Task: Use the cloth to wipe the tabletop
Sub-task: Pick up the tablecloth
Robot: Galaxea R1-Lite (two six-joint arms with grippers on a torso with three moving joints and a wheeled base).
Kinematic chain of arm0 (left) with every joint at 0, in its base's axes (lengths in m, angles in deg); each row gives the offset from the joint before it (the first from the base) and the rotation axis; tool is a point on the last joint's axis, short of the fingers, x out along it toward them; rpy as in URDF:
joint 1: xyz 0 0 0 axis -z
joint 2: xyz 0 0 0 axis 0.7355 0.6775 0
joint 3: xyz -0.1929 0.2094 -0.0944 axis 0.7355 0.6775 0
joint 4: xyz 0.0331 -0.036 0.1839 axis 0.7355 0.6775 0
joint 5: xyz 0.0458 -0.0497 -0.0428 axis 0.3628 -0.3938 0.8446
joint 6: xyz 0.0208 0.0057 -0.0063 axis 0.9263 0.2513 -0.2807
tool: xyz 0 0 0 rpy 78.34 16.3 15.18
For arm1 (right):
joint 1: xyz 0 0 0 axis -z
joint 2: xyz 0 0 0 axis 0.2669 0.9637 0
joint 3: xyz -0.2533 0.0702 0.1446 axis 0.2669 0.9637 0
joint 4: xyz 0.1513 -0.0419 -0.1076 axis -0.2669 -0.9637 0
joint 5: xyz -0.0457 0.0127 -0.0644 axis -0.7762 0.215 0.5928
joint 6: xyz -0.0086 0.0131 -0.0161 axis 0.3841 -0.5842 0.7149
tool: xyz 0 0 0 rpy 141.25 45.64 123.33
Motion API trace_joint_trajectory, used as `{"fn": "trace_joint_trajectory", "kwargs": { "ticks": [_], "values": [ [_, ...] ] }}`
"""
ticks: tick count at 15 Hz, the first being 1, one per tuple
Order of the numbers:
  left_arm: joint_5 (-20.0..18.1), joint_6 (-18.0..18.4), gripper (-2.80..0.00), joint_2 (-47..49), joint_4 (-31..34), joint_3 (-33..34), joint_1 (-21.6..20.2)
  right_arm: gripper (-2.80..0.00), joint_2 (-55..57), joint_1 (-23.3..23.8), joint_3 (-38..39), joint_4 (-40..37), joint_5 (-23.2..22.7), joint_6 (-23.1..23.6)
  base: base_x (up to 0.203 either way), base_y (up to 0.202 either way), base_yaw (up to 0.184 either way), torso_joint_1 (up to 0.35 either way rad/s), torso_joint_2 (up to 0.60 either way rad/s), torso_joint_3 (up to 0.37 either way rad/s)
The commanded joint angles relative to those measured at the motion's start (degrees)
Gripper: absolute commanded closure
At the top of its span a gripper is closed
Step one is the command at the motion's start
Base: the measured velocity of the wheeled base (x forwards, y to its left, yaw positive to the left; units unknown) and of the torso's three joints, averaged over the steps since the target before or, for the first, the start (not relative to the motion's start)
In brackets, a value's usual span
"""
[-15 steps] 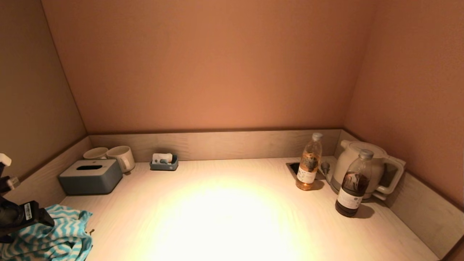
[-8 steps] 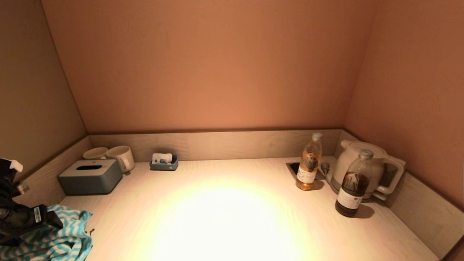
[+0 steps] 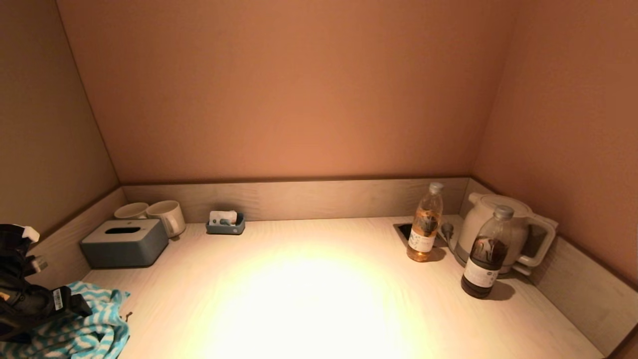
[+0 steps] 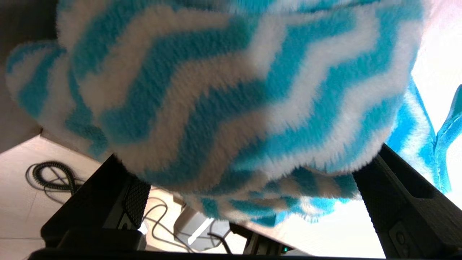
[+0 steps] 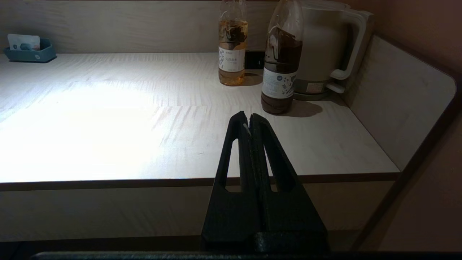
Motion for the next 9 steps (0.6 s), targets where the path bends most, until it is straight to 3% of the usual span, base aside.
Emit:
{"fn": "trace_joint_trajectory", "kwargs": {
  "ticks": [1,3,4,9],
  "values": [
    [-0.04,-0.09,-2.80,0.79,-0.66,0.13,-0.04,0.00,0.05,-0.05,0.01,0.04,-0.04,-0.04,0.000,0.000,0.000,0.000,0.00,0.000],
    [-0.04,-0.09,-2.80,1.87,-1.76,0.22,0.04,0.00,0.05,-0.05,0.03,0.04,-0.04,0.00,0.000,0.000,0.000,0.000,0.00,0.000],
    [-0.04,-0.09,0.00,2.02,-1.79,0.22,0.05,0.00,0.05,-0.05,0.01,0.04,-0.04,0.05,0.000,0.000,0.000,0.000,0.00,0.000],
    [-0.83,0.00,0.00,1.15,-2.94,0.83,0.14,0.00,0.05,-0.05,0.01,0.04,-0.04,0.05,0.000,0.000,0.000,0.000,0.00,0.000]
  ]
}}
